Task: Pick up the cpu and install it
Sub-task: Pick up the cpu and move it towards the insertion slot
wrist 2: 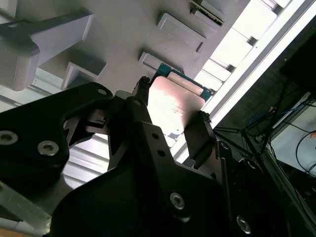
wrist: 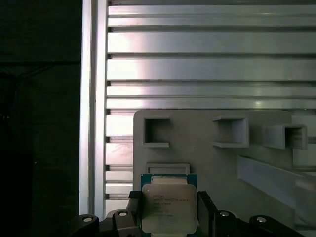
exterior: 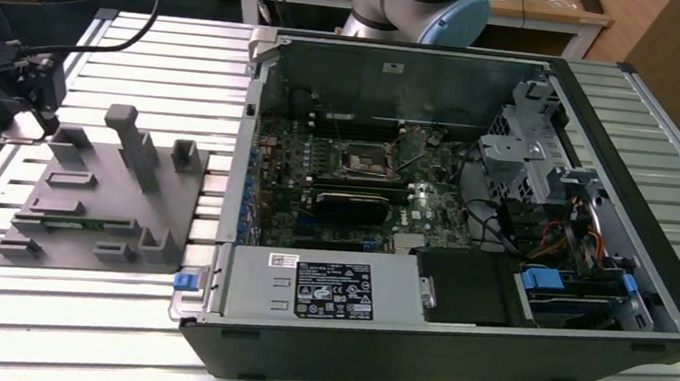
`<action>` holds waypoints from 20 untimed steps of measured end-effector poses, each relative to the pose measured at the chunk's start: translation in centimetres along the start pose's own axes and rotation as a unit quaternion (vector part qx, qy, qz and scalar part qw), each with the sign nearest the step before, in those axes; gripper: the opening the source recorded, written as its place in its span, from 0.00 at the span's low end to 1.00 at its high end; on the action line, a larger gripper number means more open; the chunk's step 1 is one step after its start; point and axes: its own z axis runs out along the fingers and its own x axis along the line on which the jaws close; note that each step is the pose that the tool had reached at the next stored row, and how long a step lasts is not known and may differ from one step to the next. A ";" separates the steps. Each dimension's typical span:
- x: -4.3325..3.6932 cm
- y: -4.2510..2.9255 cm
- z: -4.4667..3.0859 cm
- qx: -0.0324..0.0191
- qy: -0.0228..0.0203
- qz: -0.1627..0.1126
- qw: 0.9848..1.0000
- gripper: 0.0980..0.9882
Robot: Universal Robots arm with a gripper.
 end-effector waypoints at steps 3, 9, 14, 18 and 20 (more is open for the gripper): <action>0.01 0.04 -0.25 0.000 0.000 0.000 1.000 0.50; 0.01 0.14 -0.72 0.000 0.000 0.000 1.000 0.50; 0.02 0.20 -1.06 0.000 0.000 0.000 1.000 0.50; 0.02 0.24 -1.31 0.000 0.000 0.000 1.000 0.50; 0.03 0.26 -1.45 0.000 0.000 0.000 1.000 0.50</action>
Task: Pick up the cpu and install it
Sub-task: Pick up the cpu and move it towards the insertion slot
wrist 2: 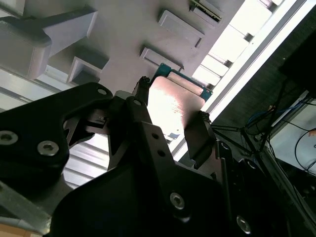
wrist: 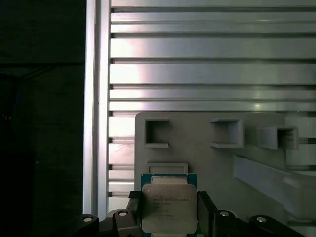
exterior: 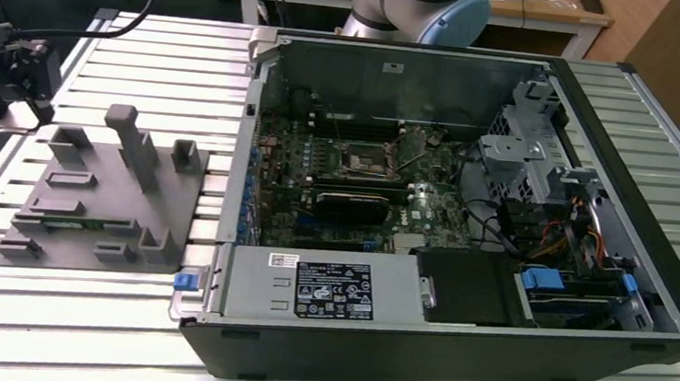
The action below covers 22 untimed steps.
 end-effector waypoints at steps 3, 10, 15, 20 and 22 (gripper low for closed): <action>0.00 0.04 -0.27 0.000 0.000 0.000 1.000 0.50; 0.02 0.16 -1.04 0.000 0.000 0.000 1.000 0.50; 0.02 0.24 -1.49 0.000 0.000 0.000 1.000 0.50; 0.03 0.30 -1.86 0.000 0.000 0.000 1.000 0.50; 0.03 0.33 -2.02 0.000 0.000 0.000 1.000 0.50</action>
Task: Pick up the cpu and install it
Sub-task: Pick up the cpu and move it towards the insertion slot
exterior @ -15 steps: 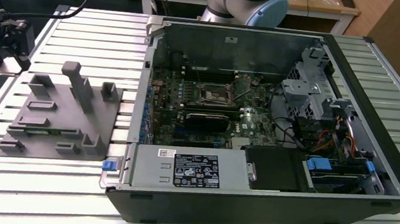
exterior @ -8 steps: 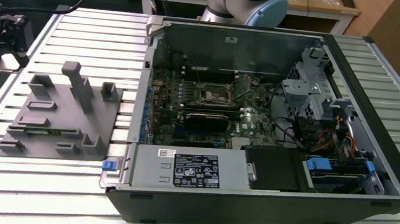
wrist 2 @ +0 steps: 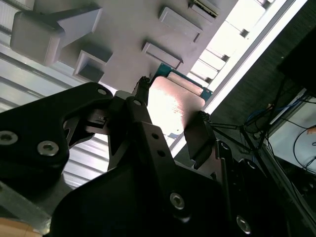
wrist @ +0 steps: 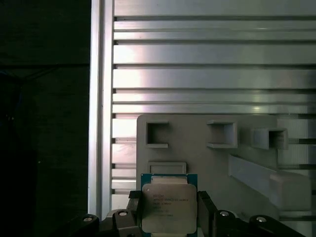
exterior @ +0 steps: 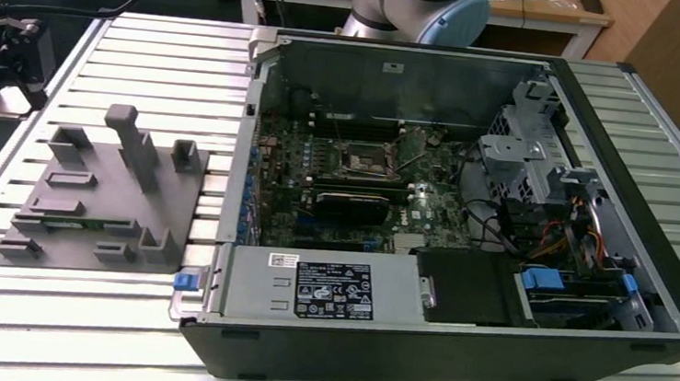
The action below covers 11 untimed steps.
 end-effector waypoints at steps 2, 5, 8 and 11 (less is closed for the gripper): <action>0.00 0.02 -0.15 0.000 0.000 0.000 1.000 0.50; 0.01 0.06 -0.38 0.000 0.000 0.000 1.000 0.50; 0.01 0.10 -0.61 0.000 0.000 0.000 1.000 0.50; 0.01 0.14 -0.82 0.000 0.000 0.000 1.000 0.50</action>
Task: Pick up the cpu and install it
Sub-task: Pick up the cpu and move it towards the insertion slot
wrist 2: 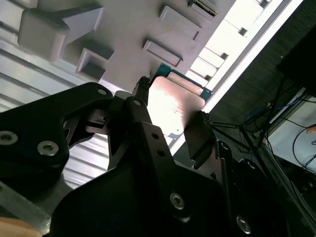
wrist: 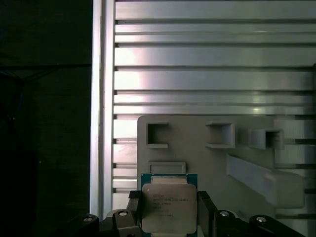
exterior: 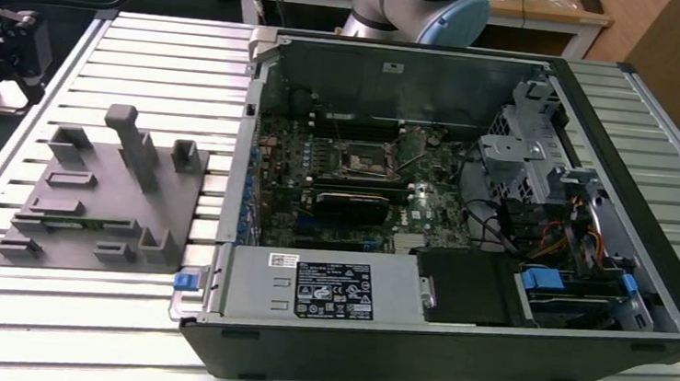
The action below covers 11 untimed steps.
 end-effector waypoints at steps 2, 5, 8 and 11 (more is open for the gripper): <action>0.00 0.03 -0.15 0.000 0.000 0.000 1.000 0.50; 0.01 0.08 -0.40 0.000 0.000 0.000 1.000 0.50; 0.01 0.17 -0.79 0.000 0.000 0.000 1.000 0.50; 0.02 0.26 -1.22 0.000 0.000 0.000 1.000 0.50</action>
